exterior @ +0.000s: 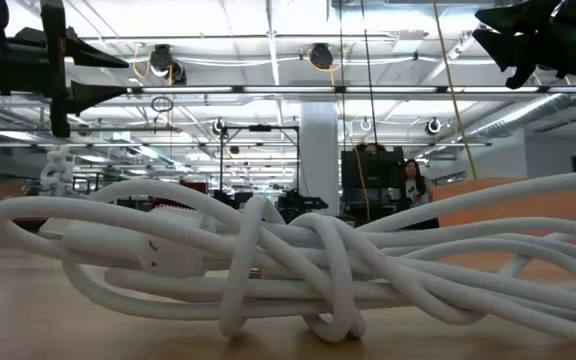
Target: Pick and place USB-C Cables
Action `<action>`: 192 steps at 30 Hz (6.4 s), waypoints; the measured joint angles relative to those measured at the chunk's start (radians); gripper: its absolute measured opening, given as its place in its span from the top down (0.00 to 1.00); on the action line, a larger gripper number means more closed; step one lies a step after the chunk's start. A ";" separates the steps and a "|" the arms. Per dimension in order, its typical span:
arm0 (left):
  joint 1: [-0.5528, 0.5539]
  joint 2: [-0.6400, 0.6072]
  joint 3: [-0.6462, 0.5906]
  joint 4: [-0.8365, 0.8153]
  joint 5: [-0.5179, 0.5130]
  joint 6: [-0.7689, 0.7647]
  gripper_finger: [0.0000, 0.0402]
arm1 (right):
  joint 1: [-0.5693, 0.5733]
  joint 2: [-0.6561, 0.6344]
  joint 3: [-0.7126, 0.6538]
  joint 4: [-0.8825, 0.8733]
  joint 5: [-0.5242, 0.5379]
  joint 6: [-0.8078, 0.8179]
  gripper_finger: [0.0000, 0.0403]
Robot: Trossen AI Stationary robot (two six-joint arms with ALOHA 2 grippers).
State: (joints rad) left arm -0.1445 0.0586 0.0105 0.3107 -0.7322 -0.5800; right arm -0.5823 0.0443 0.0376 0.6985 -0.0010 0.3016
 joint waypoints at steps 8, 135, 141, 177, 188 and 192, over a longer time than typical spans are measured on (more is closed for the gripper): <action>0.000 0.000 0.000 0.000 0.000 0.000 0.52 | 0.000 0.000 0.000 0.000 0.000 0.000 0.56; 0.000 0.000 0.000 0.000 0.000 0.000 0.52 | -0.001 0.659 0.521 -0.444 0.218 -0.124 0.56; 0.000 0.000 0.000 0.000 0.000 0.000 0.52 | 0.000 0.713 0.582 -0.550 0.240 -0.013 0.56; 0.000 0.000 0.000 0.000 0.000 0.000 0.52 | -0.017 1.054 0.904 -1.336 0.311 0.287 0.37; 0.000 0.000 0.000 0.000 0.000 0.000 0.52 | -0.088 1.196 0.904 -1.539 0.314 0.570 0.33; 0.000 0.000 0.000 0.000 0.000 0.000 0.52 | -0.092 1.243 0.904 -1.488 0.312 0.628 0.33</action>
State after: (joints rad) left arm -0.1444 0.0586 0.0103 0.3109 -0.7322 -0.5800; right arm -0.6739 1.2870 0.9413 -0.7892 0.3111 0.9291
